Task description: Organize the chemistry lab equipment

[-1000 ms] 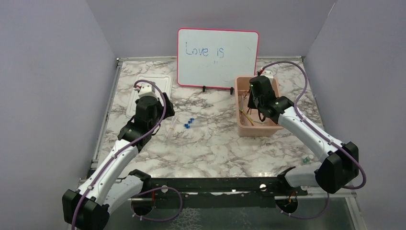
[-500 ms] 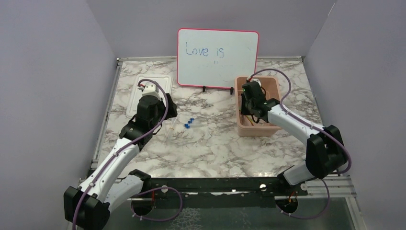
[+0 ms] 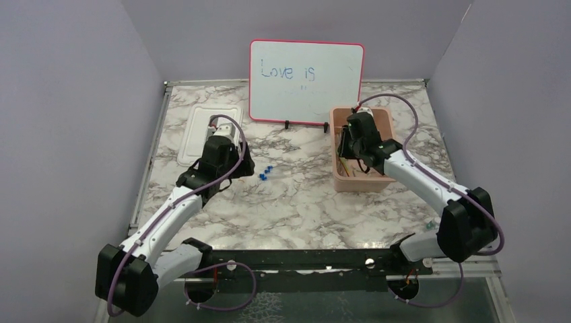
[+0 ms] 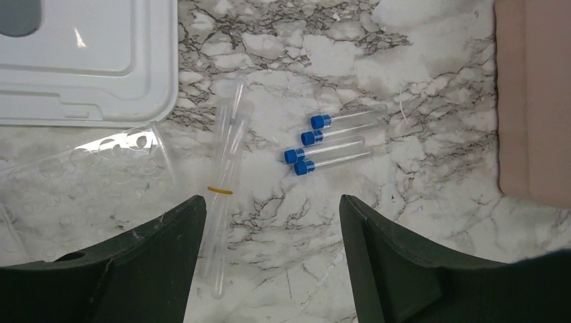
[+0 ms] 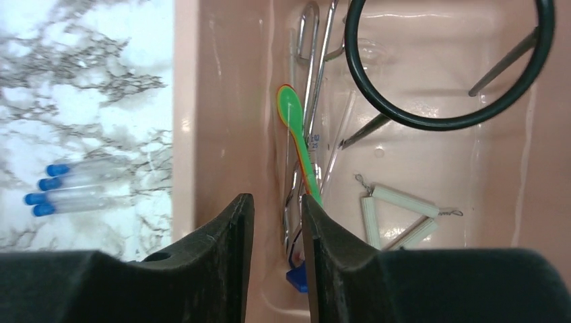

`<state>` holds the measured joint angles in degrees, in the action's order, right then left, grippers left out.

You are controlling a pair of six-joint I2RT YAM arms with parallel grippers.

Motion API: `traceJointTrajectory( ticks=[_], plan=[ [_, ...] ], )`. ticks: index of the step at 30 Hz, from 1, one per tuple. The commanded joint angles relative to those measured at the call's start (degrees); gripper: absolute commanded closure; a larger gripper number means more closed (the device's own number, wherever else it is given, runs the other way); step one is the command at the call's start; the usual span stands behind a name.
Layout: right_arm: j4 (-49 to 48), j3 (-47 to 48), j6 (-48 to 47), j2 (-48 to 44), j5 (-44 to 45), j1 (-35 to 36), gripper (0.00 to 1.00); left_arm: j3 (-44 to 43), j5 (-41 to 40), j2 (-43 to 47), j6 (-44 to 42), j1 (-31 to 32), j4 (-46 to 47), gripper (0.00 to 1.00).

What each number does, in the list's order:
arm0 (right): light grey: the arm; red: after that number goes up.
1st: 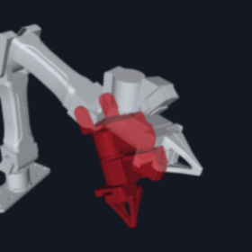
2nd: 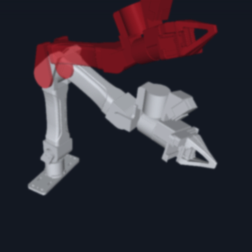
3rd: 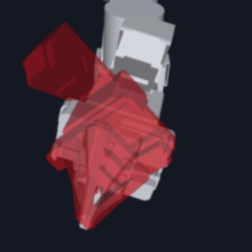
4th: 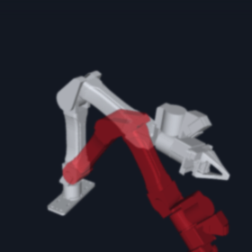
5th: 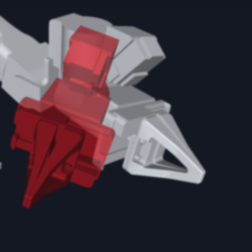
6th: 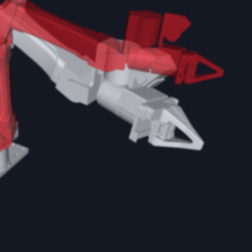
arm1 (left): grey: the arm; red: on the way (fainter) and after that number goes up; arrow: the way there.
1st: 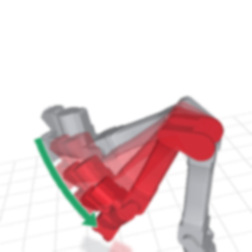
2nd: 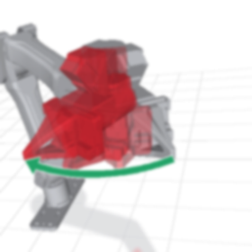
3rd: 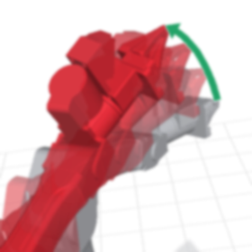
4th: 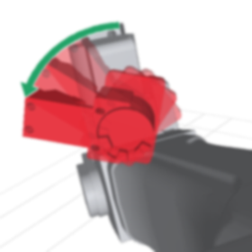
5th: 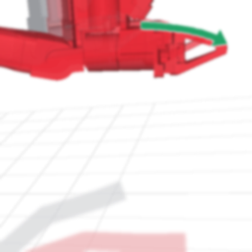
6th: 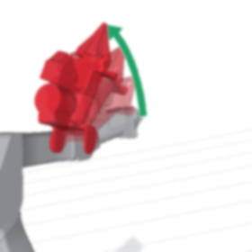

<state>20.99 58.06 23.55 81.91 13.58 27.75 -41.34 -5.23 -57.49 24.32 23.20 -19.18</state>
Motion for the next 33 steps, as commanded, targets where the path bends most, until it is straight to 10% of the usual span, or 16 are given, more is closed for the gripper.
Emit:
traceJointTrajectory(
  ticks=[1,14,33],
  plan=[
    [1.2,0.9,1.1,-6.3,1.1,-0.2,0.65,-0.5,4.9,-4.3,-0.7,-0.3,-0.8,0.29],
    [1.6,-2.2,0.3,-18.7,-0.3,-0.2,0.67,-12.9,0.5,-27.4,-6.1,-0.5,-9.7,0.4],
    [0.8,-4.1,2.3,-22.7,-4.8,-0.1,0.69,-15.1,-2.4,-36.8,-8.6,-0.8,-12.6,0.53]
  ],
)
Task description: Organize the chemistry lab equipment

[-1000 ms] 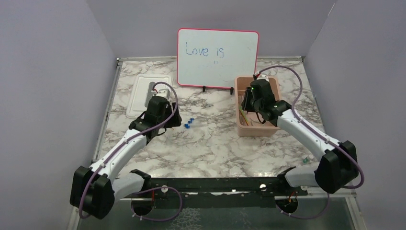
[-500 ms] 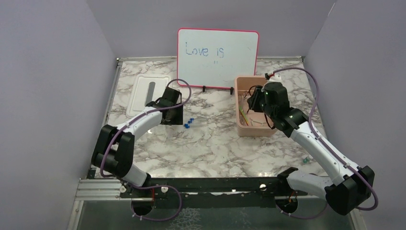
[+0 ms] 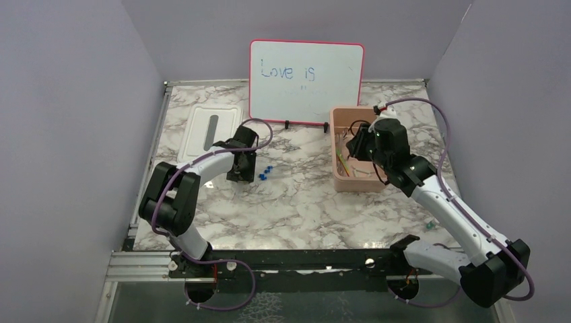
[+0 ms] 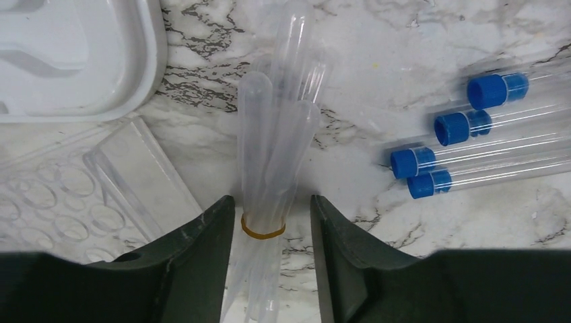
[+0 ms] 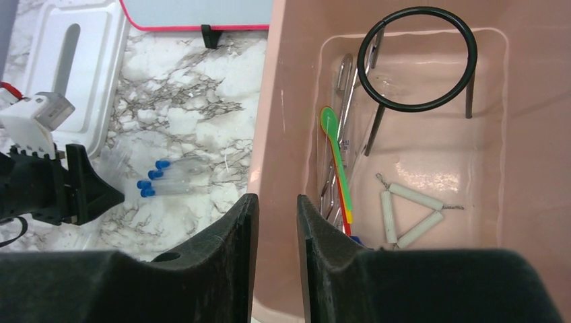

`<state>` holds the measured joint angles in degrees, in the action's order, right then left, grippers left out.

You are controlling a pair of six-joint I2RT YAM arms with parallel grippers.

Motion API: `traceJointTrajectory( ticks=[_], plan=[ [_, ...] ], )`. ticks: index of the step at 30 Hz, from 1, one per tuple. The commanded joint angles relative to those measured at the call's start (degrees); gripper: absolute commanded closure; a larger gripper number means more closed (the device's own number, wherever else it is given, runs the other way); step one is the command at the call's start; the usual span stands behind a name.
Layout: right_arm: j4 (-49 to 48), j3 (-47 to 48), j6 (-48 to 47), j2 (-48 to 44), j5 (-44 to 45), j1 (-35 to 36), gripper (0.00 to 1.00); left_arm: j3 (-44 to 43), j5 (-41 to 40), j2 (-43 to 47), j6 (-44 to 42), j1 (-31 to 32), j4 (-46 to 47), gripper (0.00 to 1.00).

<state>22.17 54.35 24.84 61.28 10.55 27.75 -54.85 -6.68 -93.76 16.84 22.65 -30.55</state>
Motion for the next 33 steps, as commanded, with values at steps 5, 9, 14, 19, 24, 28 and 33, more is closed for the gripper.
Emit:
traceJointTrajectory(
  ticks=[5,9,14,19,24,28,33],
  plan=[
    [-0.4,-0.5,1.6,-2.5,-2.7,-0.2,0.69,-2.2,1.0,-0.1,-1.9,-0.2,-1.0,0.67],
    [-0.8,-0.3,1.6,-2.9,-4.3,-0.2,0.7,-3.0,3.2,2.0,-2.1,-0.1,-0.6,0.71],
    [-1.8,-0.7,1.5,-4.5,-6.4,-0.2,0.7,-4.5,3.9,8.1,-0.7,0.2,0.5,0.72],
    [-2.3,-0.6,2.3,-5.4,-8.7,-0.2,0.7,-5.7,6.2,15.2,2.3,0.2,2.2,0.72],
    [-4.2,-1.0,3.6,-5.7,-13.9,-0.1,0.7,-5.6,17.5,21.5,8.3,0.3,8.5,0.73],
    [-7.1,-1.3,4.2,-5.4,-20.2,-0.2,0.68,-4.0,25.9,25.7,16.2,1.1,17.9,0.73],
    [-11.3,-1.7,3.9,-4.3,-29.9,-0.1,0.65,-3.8,30.7,27.6,23.2,2.7,27.6,0.73]
  ],
)
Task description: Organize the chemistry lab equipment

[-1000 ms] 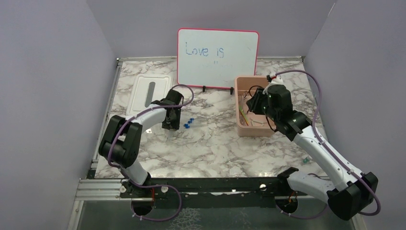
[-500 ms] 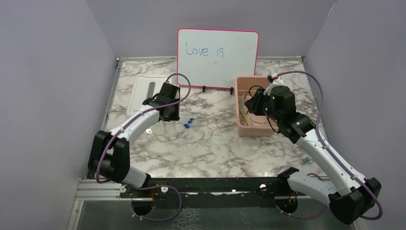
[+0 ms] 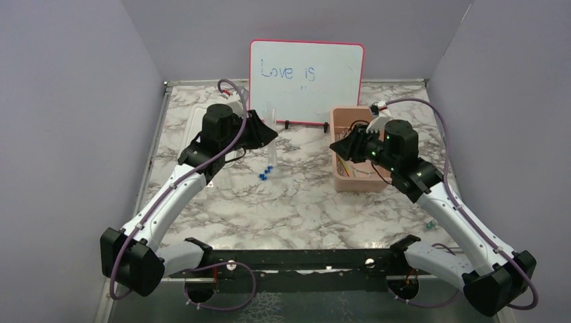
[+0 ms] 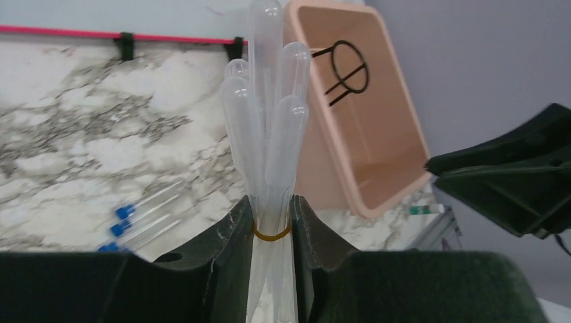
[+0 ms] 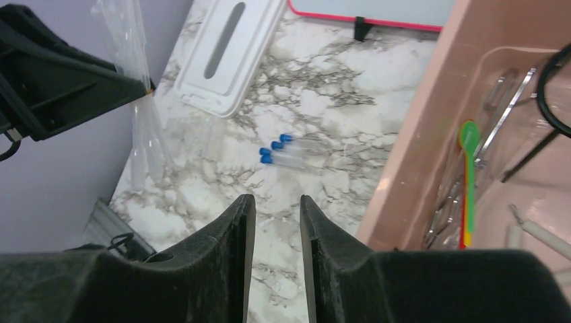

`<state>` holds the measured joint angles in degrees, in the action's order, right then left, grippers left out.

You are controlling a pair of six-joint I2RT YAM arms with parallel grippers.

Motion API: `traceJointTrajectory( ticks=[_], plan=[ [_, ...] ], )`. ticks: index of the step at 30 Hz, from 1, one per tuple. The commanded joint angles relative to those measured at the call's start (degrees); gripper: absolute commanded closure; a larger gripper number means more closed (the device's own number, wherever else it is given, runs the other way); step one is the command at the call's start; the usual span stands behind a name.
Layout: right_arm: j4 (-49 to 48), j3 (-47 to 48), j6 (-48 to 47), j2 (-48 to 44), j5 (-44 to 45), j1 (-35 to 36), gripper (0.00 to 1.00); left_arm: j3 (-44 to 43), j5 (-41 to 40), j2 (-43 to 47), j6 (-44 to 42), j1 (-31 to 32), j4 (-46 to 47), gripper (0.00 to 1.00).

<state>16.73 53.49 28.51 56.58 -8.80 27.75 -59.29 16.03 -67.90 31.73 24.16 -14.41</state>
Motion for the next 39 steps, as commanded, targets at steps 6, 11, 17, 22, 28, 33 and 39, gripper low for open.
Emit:
traceJointTrajectory(
  ticks=[6,11,17,22,28,33,39],
  plan=[
    [-15.9,-3.7,5.6,2.3,-21.6,-0.1,0.48,2.9,9.4,2.5,16.0,3.4,22.7,0.73],
    [-24.9,-3.7,9.8,6.1,-25.5,0.5,0.4,5.5,8.7,1.8,22.6,6.0,31.3,0.73],
    [-28.7,-1.7,10.7,9.7,-26.7,1.6,0.35,6.0,7.4,0.8,23.8,8.3,32.8,0.73],
    [-29.8,-1.3,11.3,11.4,-28.0,2.6,0.34,6.2,7.3,0.3,23.5,8.9,33.3,0.73],
    [-26.6,-2.4,10.0,8.0,-21.7,2.8,0.34,7.6,3.9,1.6,21.0,8.8,32.3,0.73],
    [-25.8,-3.7,9.1,4.6,-19.1,2.7,0.34,7.9,0.9,2.3,18.8,8.9,30.2,0.73],
    [-27.7,-1.3,9.2,8.8,-26.7,3.7,0.31,7.4,3.4,0.8,19.9,8.9,31.4,0.73]
  ],
)
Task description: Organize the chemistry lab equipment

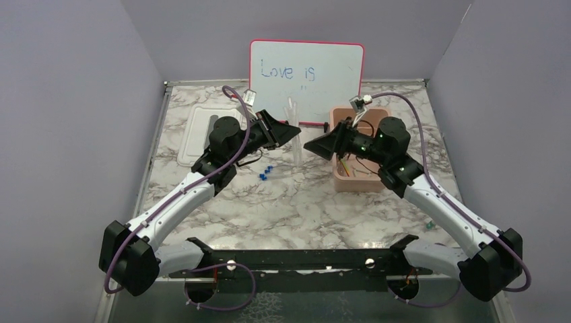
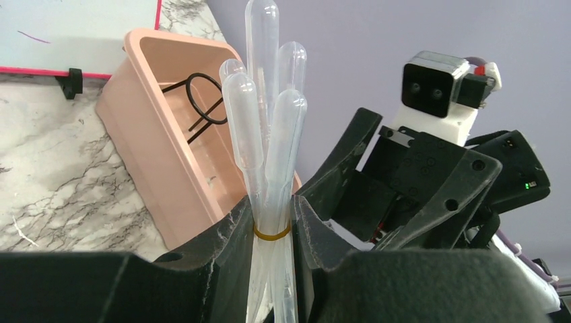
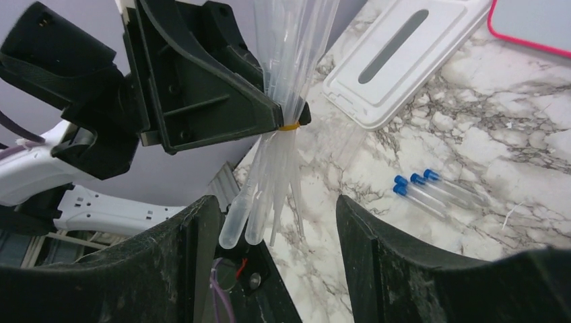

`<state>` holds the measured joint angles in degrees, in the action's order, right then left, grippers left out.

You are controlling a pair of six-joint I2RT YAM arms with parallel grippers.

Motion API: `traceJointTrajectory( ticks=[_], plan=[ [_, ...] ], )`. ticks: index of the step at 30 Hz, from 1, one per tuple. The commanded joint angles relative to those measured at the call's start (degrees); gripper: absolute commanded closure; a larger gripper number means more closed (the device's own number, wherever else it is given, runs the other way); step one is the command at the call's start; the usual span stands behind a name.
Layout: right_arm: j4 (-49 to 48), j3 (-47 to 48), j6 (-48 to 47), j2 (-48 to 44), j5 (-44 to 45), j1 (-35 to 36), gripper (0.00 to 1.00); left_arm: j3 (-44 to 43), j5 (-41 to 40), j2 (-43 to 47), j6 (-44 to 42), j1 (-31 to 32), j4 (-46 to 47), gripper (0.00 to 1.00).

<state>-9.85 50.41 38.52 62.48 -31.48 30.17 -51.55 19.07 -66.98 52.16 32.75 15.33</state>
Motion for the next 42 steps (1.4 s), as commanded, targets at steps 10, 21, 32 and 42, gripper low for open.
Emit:
traceJointTrajectory(
  ticks=[10,21,32,42],
  plan=[
    [-4.4,3.5,0.6,9.4,-3.3,3.8,0.32,-0.1,2.7,-0.3,0.8,0.3,1.9,0.73],
    [-10.0,2.4,3.4,10.0,-5.6,3.9,0.32,0.8,1.3,0.0,0.3,0.3,1.8,0.73],
    [-9.5,3.7,4.5,12.7,-5.5,4.0,0.39,0.2,1.7,0.4,1.0,0.3,1.6,0.72],
    [-7.8,4.2,3.2,12.1,-3.5,3.9,0.79,0.4,0.5,2.1,-1.1,0.2,-0.8,0.49]
  ],
)
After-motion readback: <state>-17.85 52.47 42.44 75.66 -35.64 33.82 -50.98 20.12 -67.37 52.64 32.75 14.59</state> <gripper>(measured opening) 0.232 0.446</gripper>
